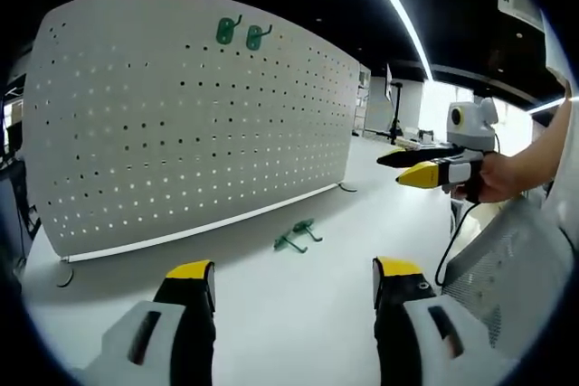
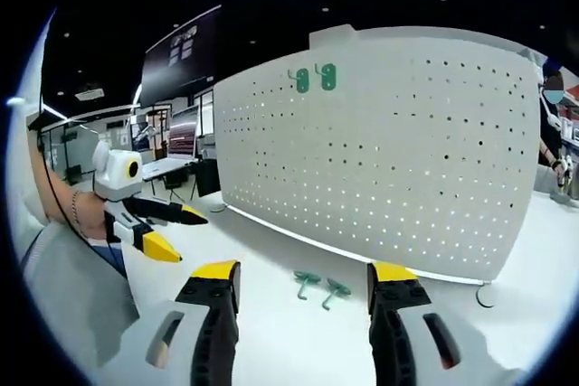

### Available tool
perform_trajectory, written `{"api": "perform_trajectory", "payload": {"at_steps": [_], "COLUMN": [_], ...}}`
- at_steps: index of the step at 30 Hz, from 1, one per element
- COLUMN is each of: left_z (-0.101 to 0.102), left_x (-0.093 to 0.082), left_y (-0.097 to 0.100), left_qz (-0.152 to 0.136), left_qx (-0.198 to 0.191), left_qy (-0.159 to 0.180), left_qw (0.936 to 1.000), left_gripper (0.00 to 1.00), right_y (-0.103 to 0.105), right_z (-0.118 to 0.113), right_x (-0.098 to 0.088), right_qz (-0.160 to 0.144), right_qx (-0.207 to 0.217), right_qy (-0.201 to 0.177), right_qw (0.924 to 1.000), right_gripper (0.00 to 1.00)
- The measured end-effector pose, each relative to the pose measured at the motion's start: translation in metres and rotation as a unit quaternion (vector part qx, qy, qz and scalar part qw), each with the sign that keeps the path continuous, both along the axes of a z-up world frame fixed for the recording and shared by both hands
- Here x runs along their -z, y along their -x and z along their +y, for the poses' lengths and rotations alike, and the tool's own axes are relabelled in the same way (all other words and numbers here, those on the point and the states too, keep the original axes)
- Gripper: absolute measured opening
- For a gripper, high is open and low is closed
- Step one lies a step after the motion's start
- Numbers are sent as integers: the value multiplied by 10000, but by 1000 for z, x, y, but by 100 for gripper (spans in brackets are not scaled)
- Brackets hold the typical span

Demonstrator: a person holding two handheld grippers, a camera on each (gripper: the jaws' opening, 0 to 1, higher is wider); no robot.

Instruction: Insert the hook assembly into the mounting plate slot until the hook locks in place.

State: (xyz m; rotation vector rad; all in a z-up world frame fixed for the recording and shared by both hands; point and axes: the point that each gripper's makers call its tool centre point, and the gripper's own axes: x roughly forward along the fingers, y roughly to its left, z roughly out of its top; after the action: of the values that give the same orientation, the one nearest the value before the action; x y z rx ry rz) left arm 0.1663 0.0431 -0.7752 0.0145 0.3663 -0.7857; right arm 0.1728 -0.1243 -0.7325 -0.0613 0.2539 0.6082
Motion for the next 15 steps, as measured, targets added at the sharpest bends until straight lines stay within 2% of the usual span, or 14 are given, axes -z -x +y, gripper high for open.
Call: {"api": "perform_trajectory", "payload": {"at_steps": [15], "left_z": [0], "left_x": [1], "left_y": [1], "left_qz": [39], "left_qx": [-4], "left_qy": [0], "left_qw": [10000], "left_gripper": [74], "right_y": [10], "right_z": [-6], "right_x": [14], "right_qz": [230], "right_qx": [15], "right_qy": [8], "right_qw": [9997], "right_gripper": [58]}}
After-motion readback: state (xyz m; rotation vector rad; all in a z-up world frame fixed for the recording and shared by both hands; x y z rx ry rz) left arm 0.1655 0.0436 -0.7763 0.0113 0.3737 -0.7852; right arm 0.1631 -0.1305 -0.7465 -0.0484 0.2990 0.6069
